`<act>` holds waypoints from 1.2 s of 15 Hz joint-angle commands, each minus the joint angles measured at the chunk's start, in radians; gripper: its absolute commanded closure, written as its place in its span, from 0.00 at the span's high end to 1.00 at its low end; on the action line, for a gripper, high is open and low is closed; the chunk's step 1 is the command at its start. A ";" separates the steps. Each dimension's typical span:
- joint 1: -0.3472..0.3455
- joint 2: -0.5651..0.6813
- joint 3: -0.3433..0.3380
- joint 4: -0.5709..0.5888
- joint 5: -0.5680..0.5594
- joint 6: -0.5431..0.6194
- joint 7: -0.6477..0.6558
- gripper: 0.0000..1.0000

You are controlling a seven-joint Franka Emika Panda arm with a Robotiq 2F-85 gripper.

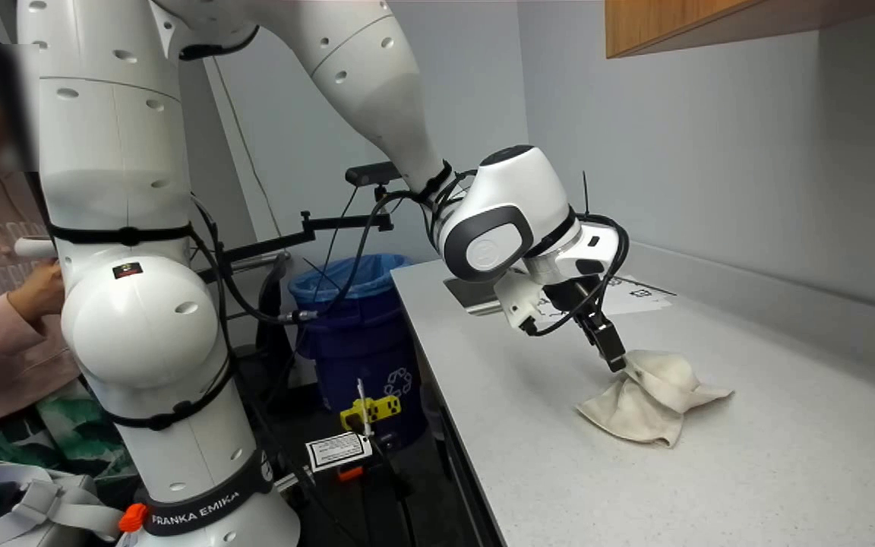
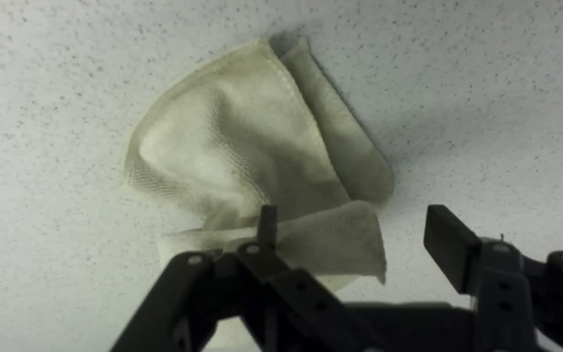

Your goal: Use the towel to wipe the countertop

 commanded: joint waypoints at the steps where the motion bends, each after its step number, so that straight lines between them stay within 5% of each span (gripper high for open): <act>1: 0.053 0.018 -0.089 0.002 -0.062 -0.013 0.031 1.00; 5: 0.128 0.039 -0.233 0.009 -0.145 -0.028 0.043 1.00; 9: 0.187 0.053 -0.309 0.025 -0.172 -0.052 0.047 1.00; 12: 0.194 0.058 -0.296 0.039 -0.156 -0.051 0.032 1.00; 18: 0.081 0.056 -0.140 0.062 -0.029 -0.029 0.012 1.00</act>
